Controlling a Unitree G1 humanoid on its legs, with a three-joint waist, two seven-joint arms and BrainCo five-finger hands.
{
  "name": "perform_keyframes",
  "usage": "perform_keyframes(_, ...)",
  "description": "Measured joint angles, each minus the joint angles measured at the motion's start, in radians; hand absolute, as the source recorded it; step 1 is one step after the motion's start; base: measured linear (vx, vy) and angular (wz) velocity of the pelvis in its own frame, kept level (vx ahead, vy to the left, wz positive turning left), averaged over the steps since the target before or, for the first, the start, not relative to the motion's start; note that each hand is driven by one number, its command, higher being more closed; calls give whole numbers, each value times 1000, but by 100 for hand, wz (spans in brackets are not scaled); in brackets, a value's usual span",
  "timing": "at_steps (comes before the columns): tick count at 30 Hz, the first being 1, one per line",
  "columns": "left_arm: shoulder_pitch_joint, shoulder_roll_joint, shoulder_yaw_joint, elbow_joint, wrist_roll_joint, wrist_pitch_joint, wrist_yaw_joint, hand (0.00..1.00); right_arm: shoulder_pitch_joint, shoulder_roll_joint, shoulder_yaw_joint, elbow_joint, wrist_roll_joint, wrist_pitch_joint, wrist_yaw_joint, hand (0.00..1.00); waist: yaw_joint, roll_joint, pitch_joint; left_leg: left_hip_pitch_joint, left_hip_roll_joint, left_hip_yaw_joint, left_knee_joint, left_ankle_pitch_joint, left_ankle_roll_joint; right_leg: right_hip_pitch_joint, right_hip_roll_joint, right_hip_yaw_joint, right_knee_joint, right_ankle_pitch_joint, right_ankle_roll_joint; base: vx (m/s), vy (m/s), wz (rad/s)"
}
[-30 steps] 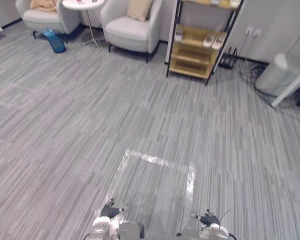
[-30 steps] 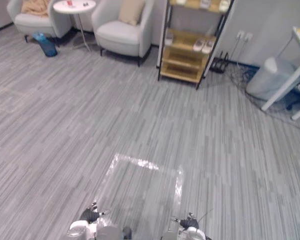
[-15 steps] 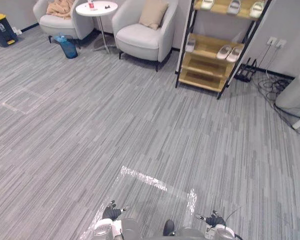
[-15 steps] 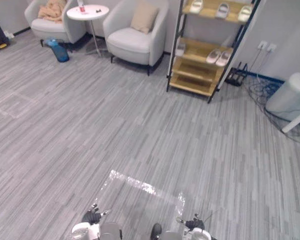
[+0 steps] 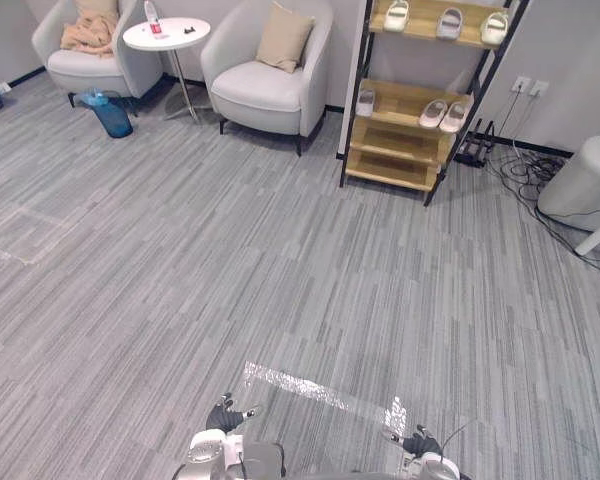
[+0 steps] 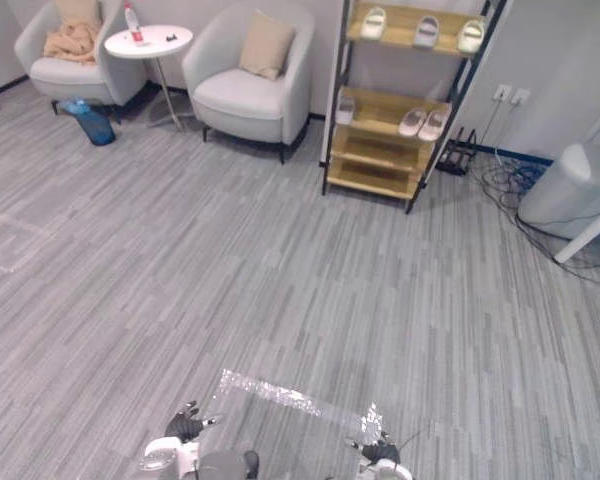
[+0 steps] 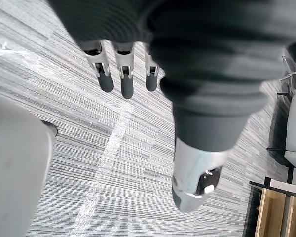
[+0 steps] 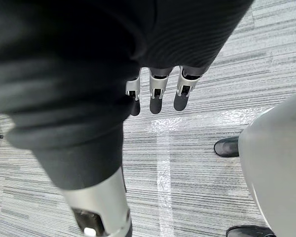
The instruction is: Pick up cushions and gather them together orderly.
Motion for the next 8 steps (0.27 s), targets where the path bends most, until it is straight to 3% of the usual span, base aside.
perform_keyframes(8, 20, 0, 0, 17, 0, -1, 0, 0, 26, -7, -4, 2, 0, 0, -1, 0, 0, 8, -30, 21, 0, -10, -47, 24, -4, 6, 6, -6, -11, 0, 1, 2, -19, 2)
